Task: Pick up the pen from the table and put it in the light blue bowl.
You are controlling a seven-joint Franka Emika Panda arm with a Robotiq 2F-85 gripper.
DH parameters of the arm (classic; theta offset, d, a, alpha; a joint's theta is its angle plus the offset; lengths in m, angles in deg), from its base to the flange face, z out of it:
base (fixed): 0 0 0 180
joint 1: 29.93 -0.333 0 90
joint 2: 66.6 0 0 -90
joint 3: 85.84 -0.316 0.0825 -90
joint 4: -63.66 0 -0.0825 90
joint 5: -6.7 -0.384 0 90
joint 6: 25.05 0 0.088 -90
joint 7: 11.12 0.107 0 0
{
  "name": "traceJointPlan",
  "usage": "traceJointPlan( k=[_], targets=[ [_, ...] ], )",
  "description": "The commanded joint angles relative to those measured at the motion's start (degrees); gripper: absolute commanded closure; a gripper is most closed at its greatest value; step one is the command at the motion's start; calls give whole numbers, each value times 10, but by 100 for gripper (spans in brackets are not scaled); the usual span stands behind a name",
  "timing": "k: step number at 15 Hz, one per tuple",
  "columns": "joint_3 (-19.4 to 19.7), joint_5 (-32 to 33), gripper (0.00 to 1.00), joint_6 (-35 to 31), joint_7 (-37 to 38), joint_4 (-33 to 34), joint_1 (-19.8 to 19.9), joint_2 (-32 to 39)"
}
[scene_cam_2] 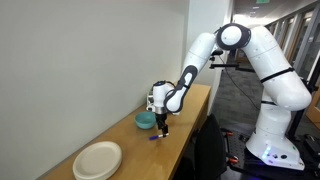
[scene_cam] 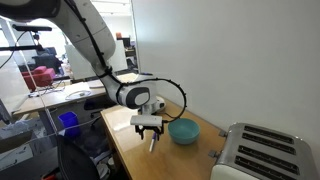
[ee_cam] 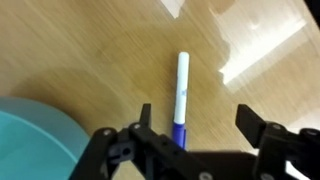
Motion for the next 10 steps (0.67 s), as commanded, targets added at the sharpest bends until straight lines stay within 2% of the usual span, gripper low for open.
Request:
traceJointPlan(
  k=[1, 3, 5, 6, 7, 8, 10],
  targets=[
    [8, 21, 34, -26, 29, 6, -8, 17],
    [6, 19, 39, -32, 28, 9, -6, 27],
    [6, 20, 36, -39, 29, 13, -6, 38],
    [7, 20, 46, -41, 32, 17, -7, 44],
    [6, 20, 61, -44, 30, 17, -6, 47],
    [5, 19, 63, -45, 31, 18, -5, 46],
    [6, 19, 78, -45, 34, 18, -5, 40]
  ],
)
